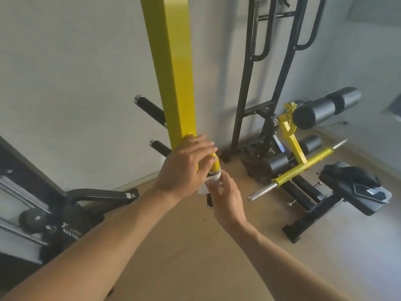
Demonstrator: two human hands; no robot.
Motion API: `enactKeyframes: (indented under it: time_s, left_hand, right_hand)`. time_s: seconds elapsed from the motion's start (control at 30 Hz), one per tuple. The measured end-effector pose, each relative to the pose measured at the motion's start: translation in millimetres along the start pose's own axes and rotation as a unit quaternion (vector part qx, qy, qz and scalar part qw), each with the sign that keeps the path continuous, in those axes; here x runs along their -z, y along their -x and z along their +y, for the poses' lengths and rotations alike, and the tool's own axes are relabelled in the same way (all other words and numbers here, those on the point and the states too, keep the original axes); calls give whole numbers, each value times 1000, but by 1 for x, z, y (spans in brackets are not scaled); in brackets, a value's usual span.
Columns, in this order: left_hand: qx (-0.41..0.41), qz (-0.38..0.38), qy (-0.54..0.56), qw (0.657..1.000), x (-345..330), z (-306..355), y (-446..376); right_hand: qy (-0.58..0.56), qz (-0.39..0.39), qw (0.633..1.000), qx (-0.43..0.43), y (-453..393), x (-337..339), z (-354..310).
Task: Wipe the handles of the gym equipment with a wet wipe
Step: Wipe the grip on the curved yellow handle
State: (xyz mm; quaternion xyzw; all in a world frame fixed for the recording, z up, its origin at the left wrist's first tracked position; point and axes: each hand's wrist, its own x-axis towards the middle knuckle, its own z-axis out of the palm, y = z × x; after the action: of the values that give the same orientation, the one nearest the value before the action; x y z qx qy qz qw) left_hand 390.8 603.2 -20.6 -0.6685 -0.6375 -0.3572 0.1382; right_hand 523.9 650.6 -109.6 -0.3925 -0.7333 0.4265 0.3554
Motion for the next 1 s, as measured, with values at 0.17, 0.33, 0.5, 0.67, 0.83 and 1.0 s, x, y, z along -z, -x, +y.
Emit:
enactKeyframes:
  time_s: [0.17, 0.33, 0.5, 0.67, 0.83, 1.0]
  left_hand:
    - [36, -19, 17, 999, -1, 1, 2]
    - [20, -28, 1, 999, 1, -1, -1]
    - [17, -29, 16, 999, -3, -5, -1]
    - [26, -28, 20, 999, -4, -3, 1]
    - [62, -43, 33, 997, -3, 3, -4]
    - [57, -43, 43, 997, 0, 1, -1]
  right_hand:
    - [-22, 29, 999, 39, -7, -5, -7]
    - [84, -39, 995, 46, -2, -12, 22]
    - [6, 32, 997, 74, -9, -12, 0]
    - [113, -40, 992, 24, -2, -20, 30]
    - [62, -4, 998, 9, -10, -15, 18]
    - [42, -21, 998, 31, -8, -13, 16]
